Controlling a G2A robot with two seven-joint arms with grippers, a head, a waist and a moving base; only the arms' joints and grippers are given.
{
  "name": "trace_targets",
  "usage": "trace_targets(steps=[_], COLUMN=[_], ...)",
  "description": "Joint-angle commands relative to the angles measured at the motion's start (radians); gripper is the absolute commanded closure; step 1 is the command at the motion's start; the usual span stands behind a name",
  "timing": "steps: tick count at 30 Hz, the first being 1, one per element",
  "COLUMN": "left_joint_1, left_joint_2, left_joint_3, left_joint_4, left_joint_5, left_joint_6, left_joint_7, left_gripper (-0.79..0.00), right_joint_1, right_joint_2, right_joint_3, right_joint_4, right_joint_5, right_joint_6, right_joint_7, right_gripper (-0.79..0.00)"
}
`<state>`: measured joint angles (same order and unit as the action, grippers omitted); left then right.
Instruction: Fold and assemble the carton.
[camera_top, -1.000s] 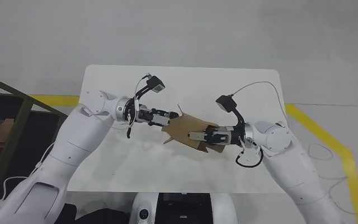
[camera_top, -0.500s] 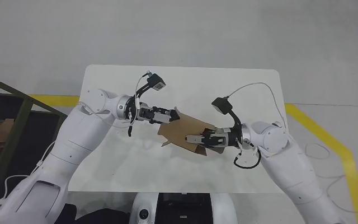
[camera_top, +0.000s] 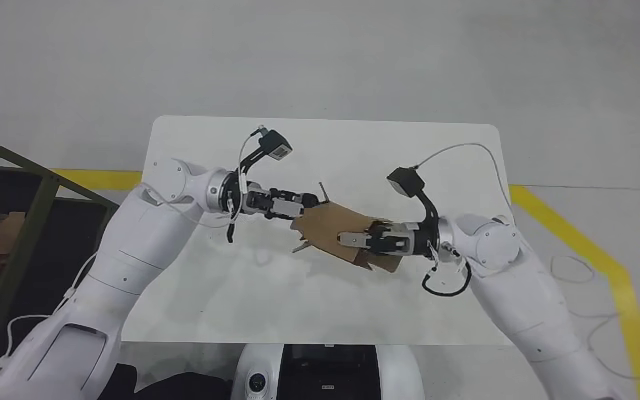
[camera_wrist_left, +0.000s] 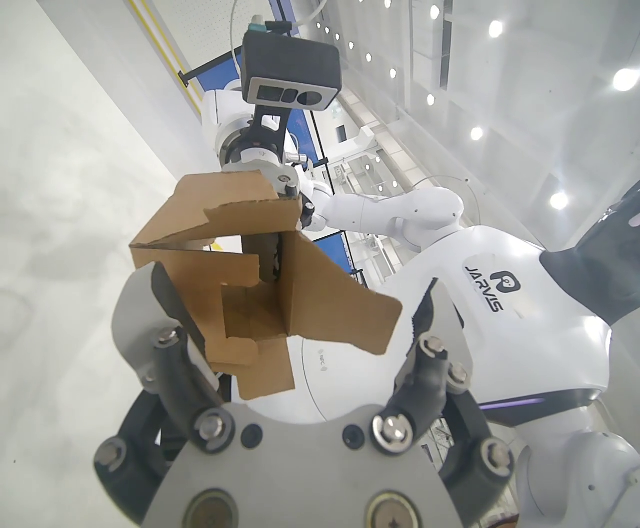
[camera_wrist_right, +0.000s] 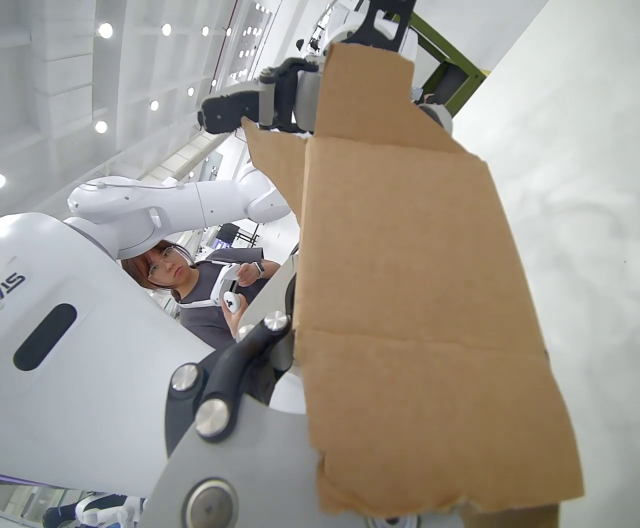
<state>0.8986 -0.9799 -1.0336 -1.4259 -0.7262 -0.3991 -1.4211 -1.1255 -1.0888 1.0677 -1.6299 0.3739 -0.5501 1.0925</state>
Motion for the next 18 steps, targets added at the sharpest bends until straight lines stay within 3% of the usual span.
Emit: trace_targets(steps=[1, 10, 18], left_joint_1=[0.006, 0.036, 0.101], left_joint_2=[0.002, 0.01, 0.034], left_joint_3=[-0.006, -0.035, -0.114], left_joint_4=[-0.001, -0.021, -0.068], left_joint_5=[0.003, 0.013, 0.186], left_joint_6=[-0.001, -0.007, -0.176], left_joint_7=[0.001, 0.007, 0.176], left_gripper=[-0.785, -0.785, -0.785], right_joint_1=[-0.002, 0.005, 0.025], right_joint_2=[0.001, 0.002, -0.001], right_joint_3=[0.007, 0.019, 0.01], right_joint_4=[0.005, 0.048, 0.101], right_joint_5=[0.022, 0.127, 0.272], right_joint_6=[0.002, 0.019, 0.082], right_joint_7=[0.004, 0.03, 0.116], right_gripper=[0.0, 0.0, 0.0])
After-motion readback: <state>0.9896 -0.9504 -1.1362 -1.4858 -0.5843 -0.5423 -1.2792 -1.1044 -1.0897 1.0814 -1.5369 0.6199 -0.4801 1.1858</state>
